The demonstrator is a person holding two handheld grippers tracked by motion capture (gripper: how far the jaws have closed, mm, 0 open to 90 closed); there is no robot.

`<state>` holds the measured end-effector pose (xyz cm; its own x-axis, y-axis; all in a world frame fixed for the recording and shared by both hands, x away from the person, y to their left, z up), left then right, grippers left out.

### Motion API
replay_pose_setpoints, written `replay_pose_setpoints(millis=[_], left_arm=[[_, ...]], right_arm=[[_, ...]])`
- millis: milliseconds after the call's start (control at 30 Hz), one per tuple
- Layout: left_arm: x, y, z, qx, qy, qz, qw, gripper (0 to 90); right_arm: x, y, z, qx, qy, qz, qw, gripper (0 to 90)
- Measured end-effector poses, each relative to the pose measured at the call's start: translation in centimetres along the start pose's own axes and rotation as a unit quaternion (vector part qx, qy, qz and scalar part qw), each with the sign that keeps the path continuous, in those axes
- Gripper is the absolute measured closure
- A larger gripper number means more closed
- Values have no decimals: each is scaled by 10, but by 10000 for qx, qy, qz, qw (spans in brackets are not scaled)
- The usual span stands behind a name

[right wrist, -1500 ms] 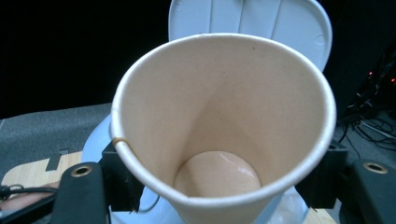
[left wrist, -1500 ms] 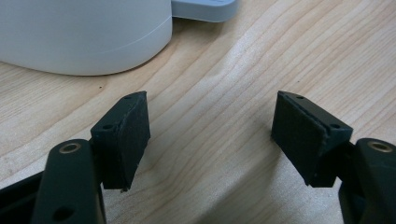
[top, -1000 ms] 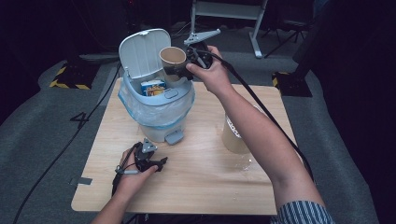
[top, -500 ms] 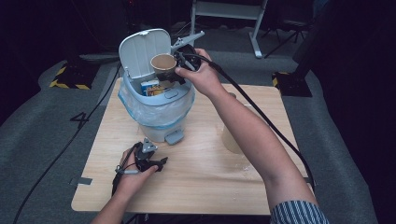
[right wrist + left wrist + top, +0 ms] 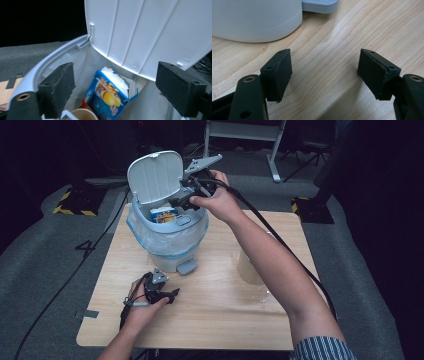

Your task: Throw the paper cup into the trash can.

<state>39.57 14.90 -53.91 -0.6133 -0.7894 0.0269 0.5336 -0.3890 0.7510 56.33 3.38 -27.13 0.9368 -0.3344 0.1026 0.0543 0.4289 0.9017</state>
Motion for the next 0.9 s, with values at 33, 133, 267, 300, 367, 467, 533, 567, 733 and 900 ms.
replay_pose_setpoints(millis=[33, 133, 267, 300, 367, 467, 533, 567, 733, 900], left_arm=[[0, 0, 0, 1, -1, 3, 10000, 278], [0, 0, 0, 1, -2, 5, 10000, 278], [0, 0, 0, 2, -4, 6, 10000, 278], [0, 0, 0, 7, 4, -6, 10000, 277], [0, 0, 0, 7, 6, -11, 10000, 278], [0, 0, 0, 3, 2, -9, 10000, 278], [0, 0, 0, 0, 1, -7, 10000, 278], [0, 0, 0, -2, 1, -9, 10000, 278], [0, 0, 0, 3, 2, -3, 10000, 278], [-1, 1, 0, 7, 49, -16, 10000, 278]], right_arm=[[0, 1, 5, 23, -18, 5, 10000, 162], [-1, 2, 16, 37, -78, 34, 10000, 173], [-2, 1, 37, 76, -86, 10, 9999, 183], [-2, 1, 41, 81, -108, 17, 9999, 183], [-2, -1, 52, 87, -145, 17, 9999, 188], [-1, -3, 68, 149, -187, -25, 9997, 193], [-1, -5, 79, 172, -226, -47, 9996, 194], [0, -7, 86, 194, -255, -60, 9995, 195], [-1, -15, 115, 187, -323, -77, 9993, 208], [-2, -27, 142, 208, -420, -162, 9988, 216]])
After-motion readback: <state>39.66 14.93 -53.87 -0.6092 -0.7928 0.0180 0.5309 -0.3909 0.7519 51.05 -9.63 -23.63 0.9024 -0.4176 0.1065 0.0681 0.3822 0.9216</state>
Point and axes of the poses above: each handheld gripper's, and its own axes: z roughly backward along the jaws, y roughly out of its top, x roughly to its right, the point moved 5 cm from there along -z, roughly forward along the jaws, and after that the axes turned 4 degrees about x, right-handed, at the moved point
